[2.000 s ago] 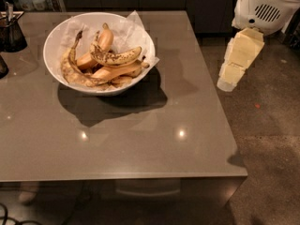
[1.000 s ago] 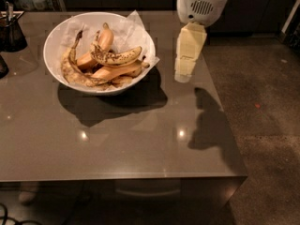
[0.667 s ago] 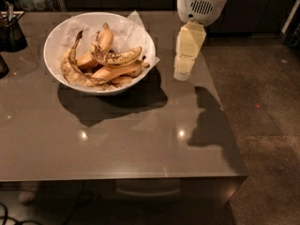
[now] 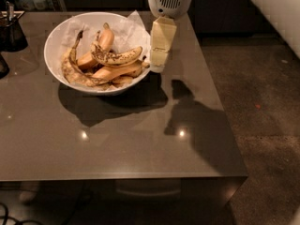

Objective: Pick banana from white bowl

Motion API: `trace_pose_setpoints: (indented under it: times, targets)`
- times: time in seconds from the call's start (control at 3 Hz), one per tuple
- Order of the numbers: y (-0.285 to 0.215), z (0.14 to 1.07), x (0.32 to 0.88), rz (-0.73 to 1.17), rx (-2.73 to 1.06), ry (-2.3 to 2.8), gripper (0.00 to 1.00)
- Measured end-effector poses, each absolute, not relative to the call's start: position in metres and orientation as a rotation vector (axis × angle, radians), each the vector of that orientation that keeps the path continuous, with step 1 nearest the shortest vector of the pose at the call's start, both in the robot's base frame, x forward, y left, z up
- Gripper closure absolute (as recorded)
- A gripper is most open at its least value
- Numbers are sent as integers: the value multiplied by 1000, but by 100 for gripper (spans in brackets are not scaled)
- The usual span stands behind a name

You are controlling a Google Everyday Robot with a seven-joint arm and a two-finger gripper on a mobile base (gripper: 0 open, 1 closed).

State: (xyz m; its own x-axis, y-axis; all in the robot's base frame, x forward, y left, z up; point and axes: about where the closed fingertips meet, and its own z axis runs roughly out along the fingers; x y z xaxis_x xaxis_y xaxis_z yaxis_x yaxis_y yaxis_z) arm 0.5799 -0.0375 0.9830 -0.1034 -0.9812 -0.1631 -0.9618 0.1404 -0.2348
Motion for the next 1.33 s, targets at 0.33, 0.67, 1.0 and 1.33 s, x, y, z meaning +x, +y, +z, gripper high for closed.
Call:
trace_pose_setpoints:
  times: [0.33,0.67,1.0,1.33]
  targets:
    - [11,979,603,-113,-1983,2072,0]
    - [18,980,609,-101,-1953,2062,0]
    - [28,977,616,-65,-1918,2090,0]
    - [42,972,622,-21,-1886,2125,0]
